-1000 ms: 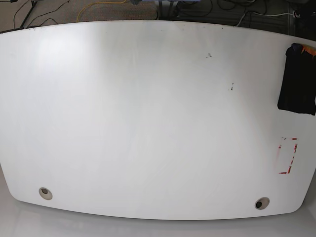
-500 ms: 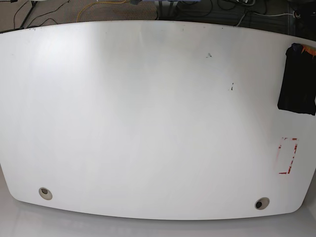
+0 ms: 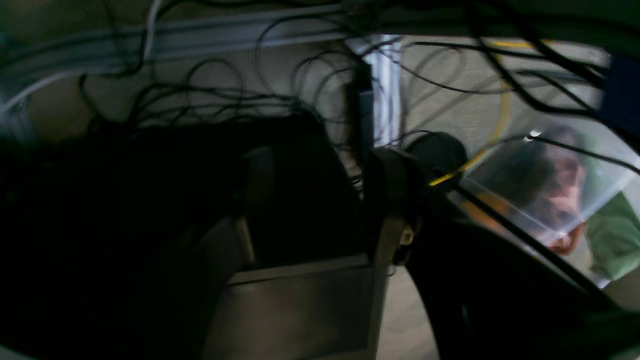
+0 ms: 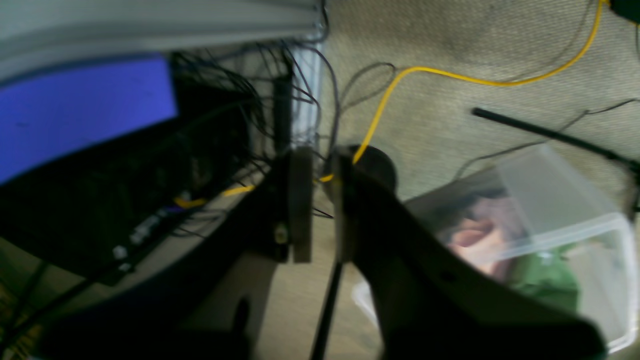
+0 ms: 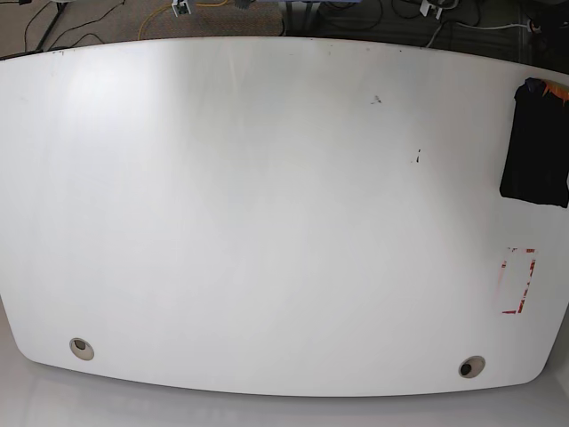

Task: Layout the t-shirt on the table in an organized manner, then fold the t-shirt properly

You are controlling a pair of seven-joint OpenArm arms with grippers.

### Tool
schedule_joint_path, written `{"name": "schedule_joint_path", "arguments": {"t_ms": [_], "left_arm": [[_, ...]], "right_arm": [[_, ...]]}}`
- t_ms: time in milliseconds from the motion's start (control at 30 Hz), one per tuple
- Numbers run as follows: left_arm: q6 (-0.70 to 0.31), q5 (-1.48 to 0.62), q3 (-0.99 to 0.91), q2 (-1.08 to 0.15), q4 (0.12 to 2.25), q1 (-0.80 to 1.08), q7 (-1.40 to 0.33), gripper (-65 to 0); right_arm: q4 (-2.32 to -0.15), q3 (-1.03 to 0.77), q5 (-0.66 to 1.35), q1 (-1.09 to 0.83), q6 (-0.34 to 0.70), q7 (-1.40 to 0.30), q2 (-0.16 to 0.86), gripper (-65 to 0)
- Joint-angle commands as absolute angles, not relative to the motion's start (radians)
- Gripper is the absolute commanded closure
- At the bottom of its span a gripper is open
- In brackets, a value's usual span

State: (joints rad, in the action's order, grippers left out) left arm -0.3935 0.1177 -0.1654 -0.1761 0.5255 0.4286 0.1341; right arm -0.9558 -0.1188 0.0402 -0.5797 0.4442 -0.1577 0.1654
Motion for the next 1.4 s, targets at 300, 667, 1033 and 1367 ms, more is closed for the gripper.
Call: {"name": "schedule_joint_path", "arguments": {"t_ms": [300,667,1033,1367], "left_arm": [[-0.303,0.139,-0.163,-0.18,0.315,0.303,0.136,-25.8],[-0.226,0.182,-0.165,-0.159,0.107,0.159,0.134,-26.0],[-0.194,0.182,-0.165,-0.148,0.051,0.111,0.079,-26.0],[-0.194,0.182,-0.165,-0.13,0.065,0.111,0.074,-26.0]], "right_arm": [[-0.823,-0.124,0.012,-0.472,0.447,-0.153,0.173,-9.0],[-0.661,-0.122,0.012,-0.343,0.447,-0.151,0.173,-9.2],[-0.644,-0.122,0.01,-0.291,0.447,-0.153,0.171,-9.4],[-0.644,-0.122,0.01,-0.286,0.447,-0.153,0.17,-9.4]]}}
